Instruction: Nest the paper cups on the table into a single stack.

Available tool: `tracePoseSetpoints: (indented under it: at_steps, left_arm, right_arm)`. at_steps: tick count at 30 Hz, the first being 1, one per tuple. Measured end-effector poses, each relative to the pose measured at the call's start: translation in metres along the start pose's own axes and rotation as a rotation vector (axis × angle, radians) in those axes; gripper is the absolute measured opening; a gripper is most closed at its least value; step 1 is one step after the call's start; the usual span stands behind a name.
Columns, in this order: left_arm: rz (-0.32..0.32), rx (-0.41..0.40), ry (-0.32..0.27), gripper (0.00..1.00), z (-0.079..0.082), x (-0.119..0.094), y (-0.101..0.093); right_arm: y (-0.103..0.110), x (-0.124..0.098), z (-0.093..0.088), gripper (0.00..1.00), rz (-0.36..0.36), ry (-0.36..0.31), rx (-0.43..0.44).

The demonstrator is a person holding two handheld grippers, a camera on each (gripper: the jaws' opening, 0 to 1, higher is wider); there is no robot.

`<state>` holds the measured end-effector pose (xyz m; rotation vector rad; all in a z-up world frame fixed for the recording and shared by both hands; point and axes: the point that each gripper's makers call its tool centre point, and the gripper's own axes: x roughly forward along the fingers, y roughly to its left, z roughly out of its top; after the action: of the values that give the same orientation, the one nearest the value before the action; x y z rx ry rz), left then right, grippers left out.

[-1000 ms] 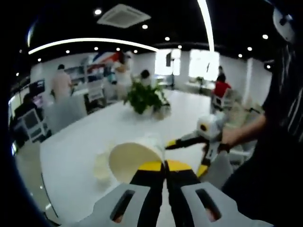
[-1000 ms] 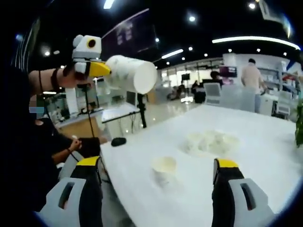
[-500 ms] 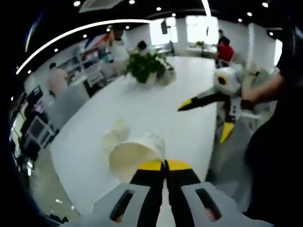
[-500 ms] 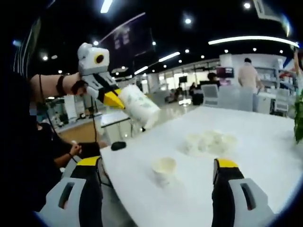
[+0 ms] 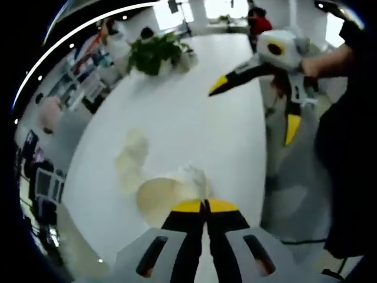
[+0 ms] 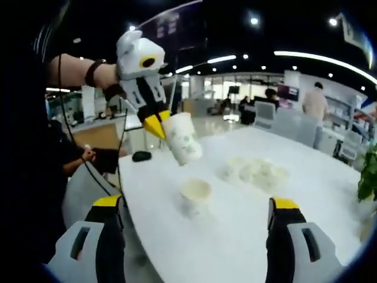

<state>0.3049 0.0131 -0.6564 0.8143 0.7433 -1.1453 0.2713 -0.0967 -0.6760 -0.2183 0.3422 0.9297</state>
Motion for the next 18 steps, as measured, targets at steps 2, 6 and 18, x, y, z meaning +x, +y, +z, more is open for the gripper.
tracePoseSetpoints:
  at_steps: [2,6,18]
  left_arm:
    - [-0.013,0.007,0.023,0.0,-0.002,0.005,0.003]
    - [-0.046,0.044,0.072,0.0,-0.007,0.017,0.0]
    - [-0.092,0.151,0.185,0.0,-0.021,0.039,0.0]
  right_arm:
    - [-0.001,-0.002,0.001,1.0,-0.001,-0.009,0.001]
    - [-0.008,-0.005,-0.003,1.0,-0.017,-0.008,0.017]
    - [-0.008,-0.018,-0.013,1.0,-0.038,-0.038,0.046]
